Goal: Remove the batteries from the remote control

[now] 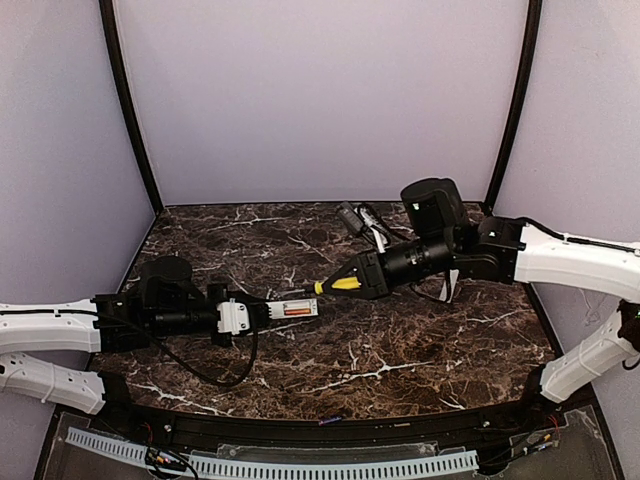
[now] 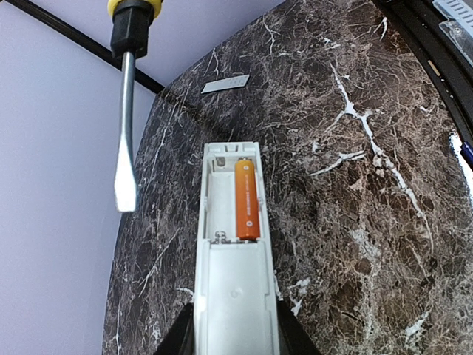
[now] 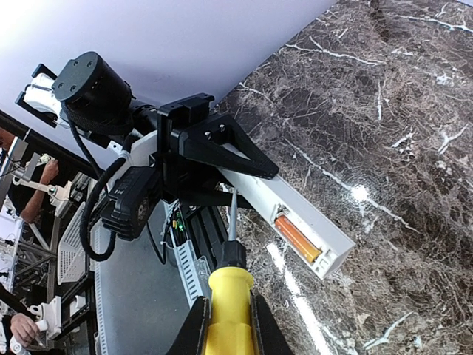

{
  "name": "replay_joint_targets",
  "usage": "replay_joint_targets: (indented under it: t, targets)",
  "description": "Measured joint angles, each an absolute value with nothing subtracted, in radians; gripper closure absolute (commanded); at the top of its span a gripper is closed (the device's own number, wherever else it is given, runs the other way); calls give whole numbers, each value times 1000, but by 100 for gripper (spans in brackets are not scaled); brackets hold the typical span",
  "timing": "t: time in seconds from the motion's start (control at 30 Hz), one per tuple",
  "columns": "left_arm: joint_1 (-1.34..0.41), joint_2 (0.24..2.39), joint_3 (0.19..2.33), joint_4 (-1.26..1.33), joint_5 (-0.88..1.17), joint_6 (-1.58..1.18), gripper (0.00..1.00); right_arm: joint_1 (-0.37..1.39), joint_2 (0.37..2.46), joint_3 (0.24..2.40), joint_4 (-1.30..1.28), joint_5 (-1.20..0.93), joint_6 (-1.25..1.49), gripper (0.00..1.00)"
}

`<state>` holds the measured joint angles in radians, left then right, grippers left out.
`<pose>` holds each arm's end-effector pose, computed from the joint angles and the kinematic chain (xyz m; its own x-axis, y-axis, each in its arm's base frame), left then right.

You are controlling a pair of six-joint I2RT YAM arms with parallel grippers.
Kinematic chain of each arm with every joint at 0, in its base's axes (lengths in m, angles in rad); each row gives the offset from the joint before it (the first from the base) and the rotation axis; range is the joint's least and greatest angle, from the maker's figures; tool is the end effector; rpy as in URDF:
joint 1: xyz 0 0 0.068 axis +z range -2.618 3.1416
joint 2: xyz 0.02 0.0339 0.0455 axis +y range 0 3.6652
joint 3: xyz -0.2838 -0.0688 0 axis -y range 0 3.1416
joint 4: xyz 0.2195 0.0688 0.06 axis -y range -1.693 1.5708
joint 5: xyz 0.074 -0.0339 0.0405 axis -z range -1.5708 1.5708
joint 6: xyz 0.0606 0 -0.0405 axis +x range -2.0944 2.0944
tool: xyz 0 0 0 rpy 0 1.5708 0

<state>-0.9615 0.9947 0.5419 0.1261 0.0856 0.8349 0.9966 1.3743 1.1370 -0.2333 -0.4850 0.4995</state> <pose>0.1195 -0.1803 0.2663 0.5167 0.5501 -0.6561 0.7157 0.1431 0.6836 0.1424 0.2721 0.3407 -0.6801 -0.2711 -0.6811 -0.7322 0.2979 0.6125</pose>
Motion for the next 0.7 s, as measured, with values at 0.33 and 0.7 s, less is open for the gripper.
replay_joint_targets:
  t: [0.33,0.7]
  targets:
    - [-962,995,542,126,86,839,100,976,1326,1155,-346,-443,410,100]
    - [-962,995,542,143,85,870,100,954,1324,1192,-428,-410,232,100]
